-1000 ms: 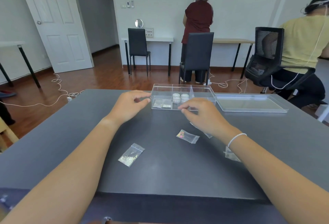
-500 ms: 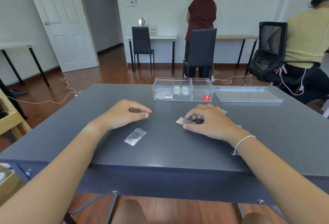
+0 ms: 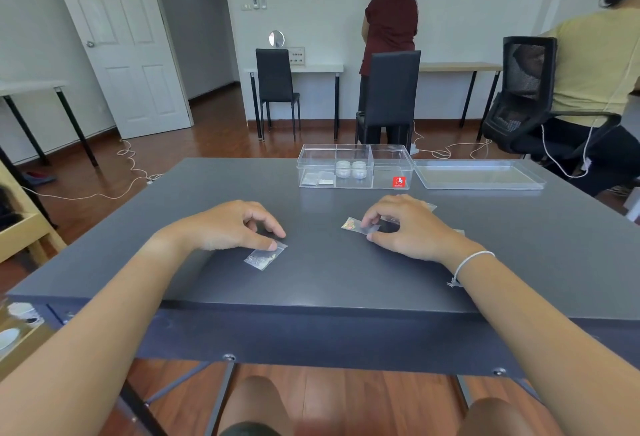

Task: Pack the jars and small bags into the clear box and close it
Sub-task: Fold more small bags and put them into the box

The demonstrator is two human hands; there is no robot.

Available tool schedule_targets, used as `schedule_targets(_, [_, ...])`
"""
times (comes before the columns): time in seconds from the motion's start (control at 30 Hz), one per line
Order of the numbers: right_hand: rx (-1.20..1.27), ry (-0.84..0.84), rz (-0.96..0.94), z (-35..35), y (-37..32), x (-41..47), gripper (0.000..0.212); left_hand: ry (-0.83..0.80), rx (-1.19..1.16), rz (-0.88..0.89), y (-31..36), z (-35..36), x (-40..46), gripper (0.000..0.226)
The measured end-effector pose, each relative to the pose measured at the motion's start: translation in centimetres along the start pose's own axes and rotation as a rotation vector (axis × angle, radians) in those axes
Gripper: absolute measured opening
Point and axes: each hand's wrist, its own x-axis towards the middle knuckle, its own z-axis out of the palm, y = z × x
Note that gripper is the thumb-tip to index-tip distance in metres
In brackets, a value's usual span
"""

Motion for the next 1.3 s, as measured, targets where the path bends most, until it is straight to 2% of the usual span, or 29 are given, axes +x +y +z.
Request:
schedule_targets(0.07, [-0.006, 0.014, -0.008, 0.0, 0.0, 0.0, 0.02, 0.007, 0.002, 0.0, 0.1, 0.0, -0.1, 0.01])
schedule_targets(0.2, [-0.055, 0.019, -0.012, 0.1, 0.1, 0.1, 0.006, 0.007, -0.007, 0.005, 0.2, 0.1, -0.2, 0.009])
schedule_targets(0.33, [-0.056, 0.054, -0.021, 0.0, 0.1, 0.2, 0.008, 0.007, 0.002, 0.007, 0.2, 0.0, -0.4, 0.008])
schedule_targets(0.53, [0.022, 0.123, -0.059, 0.1, 0.0, 0.2, 0.013, -0.04, 0.032, 0.0, 0.1, -0.3, -0.7, 0.022])
schedule_targets(0.7, [0.077, 0.139, -0.064, 0.1, -0.1, 0.3, 0.02, -0.022, 0.025, 0.004, 0.2, -0.2, -0.7, 0.019])
schedule_targets(0.93, [0.111, 0.149, -0.045, 0.1, -0.1, 0.2, 0.018, 0.044, -0.024, 0.02, 0.3, 0.2, -0.6, 0.01])
schedule_targets(1.03, [0.139, 0.159, -0.039, 0.2, -0.1, 0.3, 0.024, 0.085, -0.046, 0.031, 0.2, 0.4, -0.4, 0.008])
schedule_targets(1.3, [0.208, 0.223, -0.027, -0.2, -0.1, 1.0, 0.019, 0.16, -0.191, 0.06, 0.5, -0.2, 1.3, 0.011])
